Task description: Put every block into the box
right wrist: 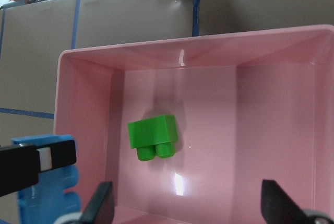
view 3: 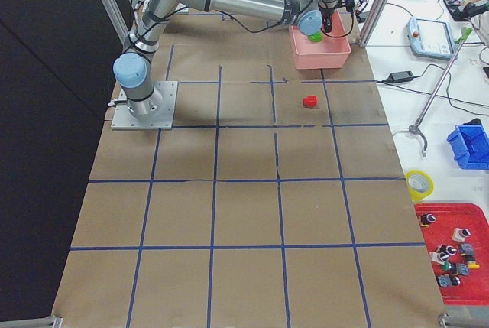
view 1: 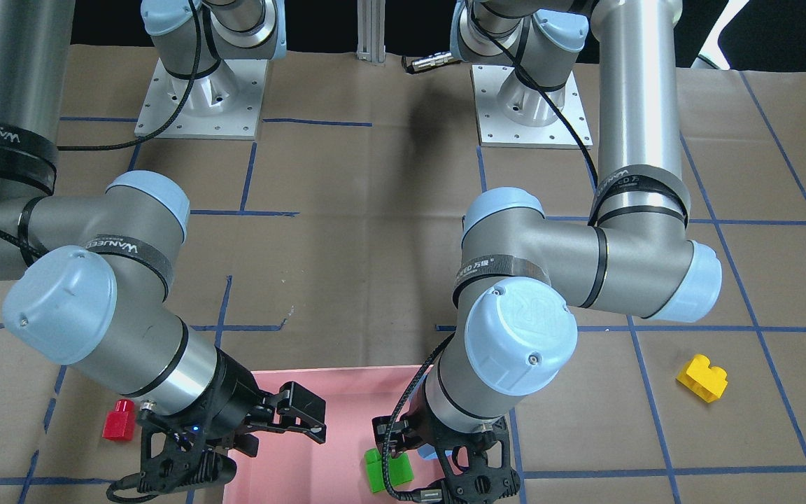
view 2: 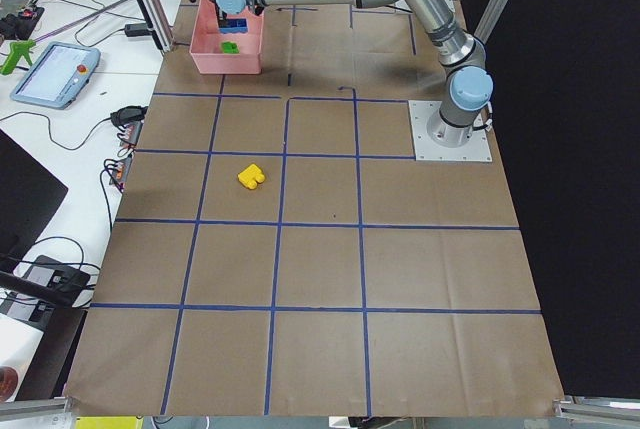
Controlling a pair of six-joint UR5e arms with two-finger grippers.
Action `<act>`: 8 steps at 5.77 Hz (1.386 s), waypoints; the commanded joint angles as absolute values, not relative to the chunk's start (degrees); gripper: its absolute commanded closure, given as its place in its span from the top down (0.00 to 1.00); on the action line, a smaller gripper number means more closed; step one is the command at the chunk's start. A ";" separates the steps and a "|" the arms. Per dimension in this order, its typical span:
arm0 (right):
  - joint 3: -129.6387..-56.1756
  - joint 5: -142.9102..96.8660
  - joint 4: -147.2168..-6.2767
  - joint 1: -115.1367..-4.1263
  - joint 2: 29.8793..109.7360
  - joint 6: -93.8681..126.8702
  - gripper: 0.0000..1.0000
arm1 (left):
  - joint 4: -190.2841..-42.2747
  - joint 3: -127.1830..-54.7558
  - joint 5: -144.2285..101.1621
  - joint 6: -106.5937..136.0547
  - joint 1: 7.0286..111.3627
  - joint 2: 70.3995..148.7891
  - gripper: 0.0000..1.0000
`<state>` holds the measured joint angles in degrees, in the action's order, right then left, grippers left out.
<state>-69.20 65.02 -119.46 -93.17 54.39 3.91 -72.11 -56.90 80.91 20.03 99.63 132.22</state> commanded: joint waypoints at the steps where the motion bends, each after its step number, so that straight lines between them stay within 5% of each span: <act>1: -70.48 70.09 -111.44 -90.55 57.19 3.25 1.00 | -72.51 -56.87 80.86 20.04 99.49 131.14 1.00; 5: -71.80 84.86 -110.38 -80.34 60.04 -22.80 1.00 | -80.31 -57.13 81.21 15.07 86.70 123.33 1.00; 8: -84.50 84.99 -122.65 -79.19 57.14 -22.33 1.00 | -82.79 -61.42 83.15 8.81 72.30 121.90 1.00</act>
<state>-80.04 84.93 -118.17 -79.47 57.98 -22.57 -82.71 -59.99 83.02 10.61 77.37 122.03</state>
